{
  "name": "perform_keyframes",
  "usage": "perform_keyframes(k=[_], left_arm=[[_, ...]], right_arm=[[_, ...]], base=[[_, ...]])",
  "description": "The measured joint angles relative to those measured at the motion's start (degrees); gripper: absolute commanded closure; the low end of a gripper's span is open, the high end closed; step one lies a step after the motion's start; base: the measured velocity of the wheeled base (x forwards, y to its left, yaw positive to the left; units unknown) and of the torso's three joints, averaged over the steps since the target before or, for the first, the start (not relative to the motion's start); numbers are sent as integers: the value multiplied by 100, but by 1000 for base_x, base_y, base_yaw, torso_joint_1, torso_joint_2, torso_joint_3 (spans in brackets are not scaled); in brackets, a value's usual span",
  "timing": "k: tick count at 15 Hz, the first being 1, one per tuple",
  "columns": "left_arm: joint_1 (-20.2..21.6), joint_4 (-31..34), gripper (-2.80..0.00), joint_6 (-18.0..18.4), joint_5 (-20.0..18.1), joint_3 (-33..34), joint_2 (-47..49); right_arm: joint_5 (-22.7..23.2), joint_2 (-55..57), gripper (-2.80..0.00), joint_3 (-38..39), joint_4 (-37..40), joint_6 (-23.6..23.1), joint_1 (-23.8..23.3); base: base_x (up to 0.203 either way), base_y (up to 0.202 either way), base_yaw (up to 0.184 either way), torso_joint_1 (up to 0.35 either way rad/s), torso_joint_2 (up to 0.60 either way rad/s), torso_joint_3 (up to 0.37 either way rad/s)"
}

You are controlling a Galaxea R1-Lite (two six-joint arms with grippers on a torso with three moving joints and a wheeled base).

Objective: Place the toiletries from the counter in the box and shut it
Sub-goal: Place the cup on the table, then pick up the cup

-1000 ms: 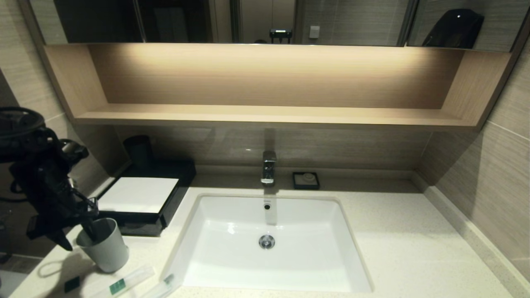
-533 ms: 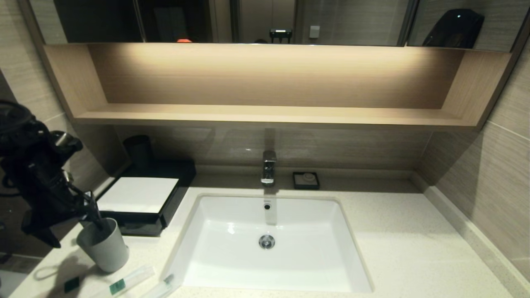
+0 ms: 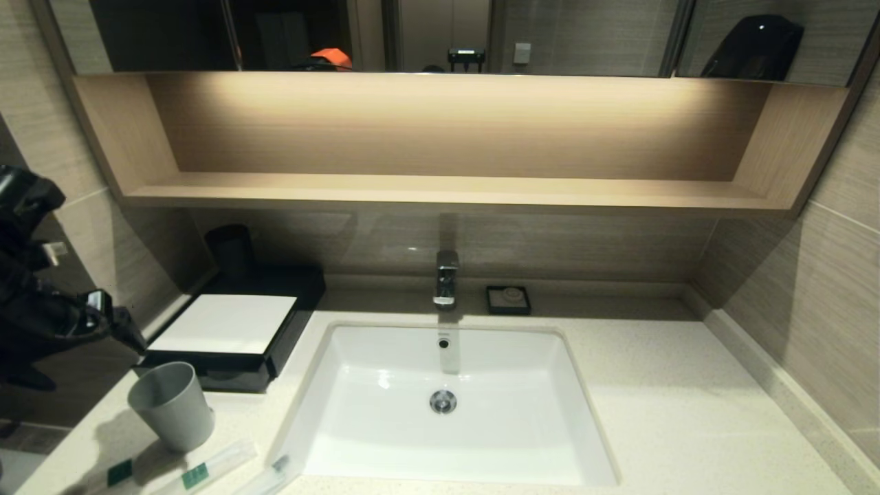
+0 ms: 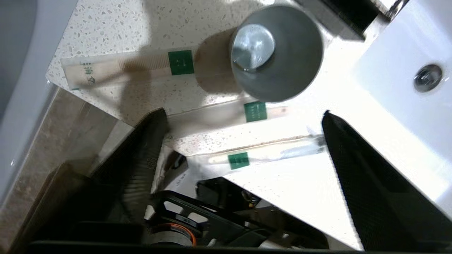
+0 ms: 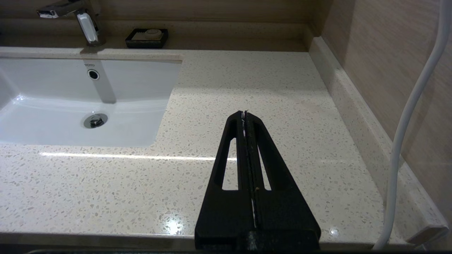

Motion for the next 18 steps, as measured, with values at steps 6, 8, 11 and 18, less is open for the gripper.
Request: perform_keyframes(k=[6,8,11,18], left_arm=[[-35,-3282,0,1059,68,3866,-1856],[-41,-4407,0,1264,47,4696,-2381],[-48,-4909,0,1330,-217,5363,-2843],[-50,-6150,0,1340,-386,6433,-2733]], right_arm=[[1,0,0,0,0,2,0],[1,0,0,0,0,3,0],[-2,0,0,0,-1,2,0],[1,0,0,0,-1,2,0]], base=[[0,0,0,0,0,0],[0,0,0,0,0,0],[0,0,0,0,0,0],[0,0,0,0,0,0]])
